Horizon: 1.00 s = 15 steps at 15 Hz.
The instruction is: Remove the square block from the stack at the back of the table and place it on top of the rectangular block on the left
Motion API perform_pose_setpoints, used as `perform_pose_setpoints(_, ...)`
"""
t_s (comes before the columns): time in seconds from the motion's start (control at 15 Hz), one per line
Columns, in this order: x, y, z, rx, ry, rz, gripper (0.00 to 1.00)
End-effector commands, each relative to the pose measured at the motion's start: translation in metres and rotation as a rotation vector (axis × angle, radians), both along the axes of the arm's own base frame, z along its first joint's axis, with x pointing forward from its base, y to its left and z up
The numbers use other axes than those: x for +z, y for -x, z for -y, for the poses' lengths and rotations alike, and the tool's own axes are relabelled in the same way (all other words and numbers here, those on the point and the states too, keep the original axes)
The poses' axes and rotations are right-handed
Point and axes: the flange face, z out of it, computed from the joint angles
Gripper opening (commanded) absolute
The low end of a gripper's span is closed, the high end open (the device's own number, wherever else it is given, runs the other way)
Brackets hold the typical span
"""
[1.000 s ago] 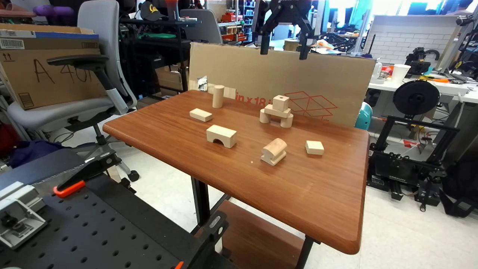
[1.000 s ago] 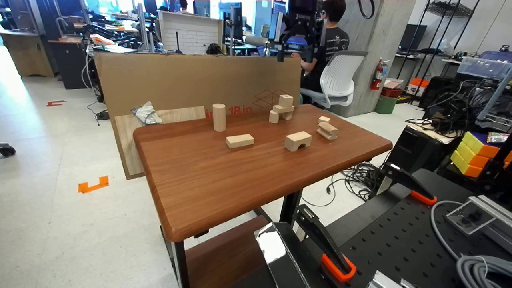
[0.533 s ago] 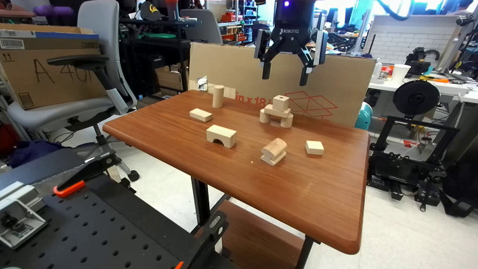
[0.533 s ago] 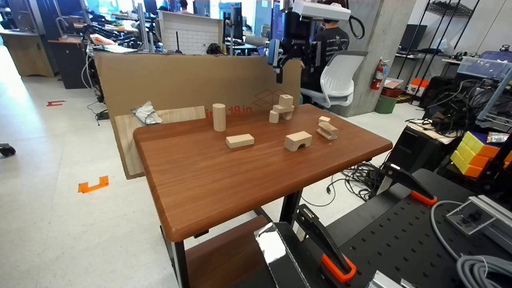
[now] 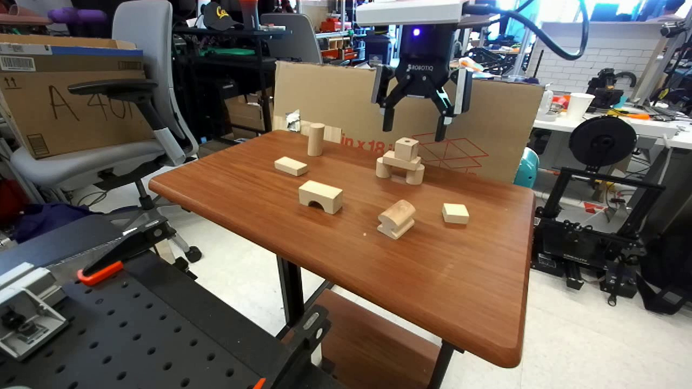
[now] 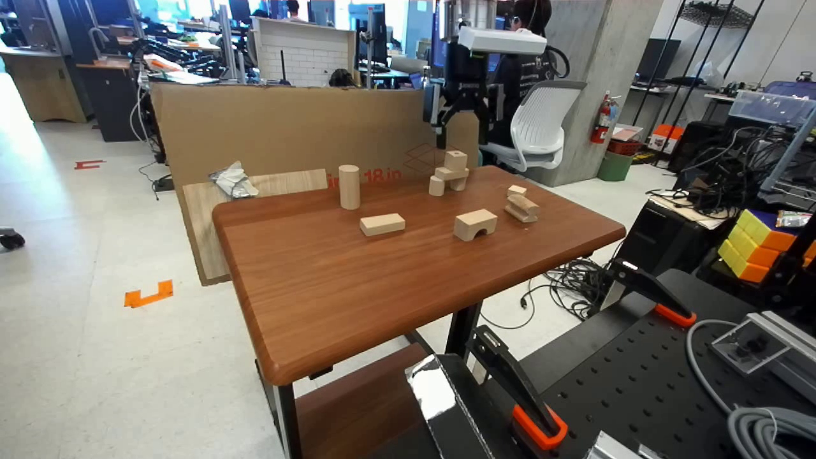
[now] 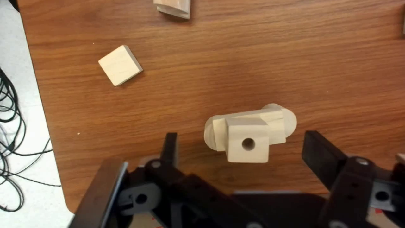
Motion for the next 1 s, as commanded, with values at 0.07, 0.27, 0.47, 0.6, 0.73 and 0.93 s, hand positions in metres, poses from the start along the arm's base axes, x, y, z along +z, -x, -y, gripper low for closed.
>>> perform_pose_setpoints(0.07, -0.012, -0.012, -0.004, 0.02, 0.017, 0.005, 0.72)
perform_pose_setpoints(0.27, -0.017, -0.014, -0.007, 0.029, 0.021, 0.001, 0.49)
perform_pose_setpoints(0.47, -0.017, -0.014, -0.012, 0.04, 0.027, 0.001, 0.27)
perform_pose_setpoints(0.6, -0.012, -0.013, -0.017, 0.04, 0.029, 0.004, 0.12)
perform_pose_setpoints(0.73, -0.004, -0.011, -0.024, 0.049, 0.037, 0.005, 0.09)
perform_pose_setpoints(0.93, 0.008, -0.008, -0.044, 0.081, 0.031, 0.016, 0.09)
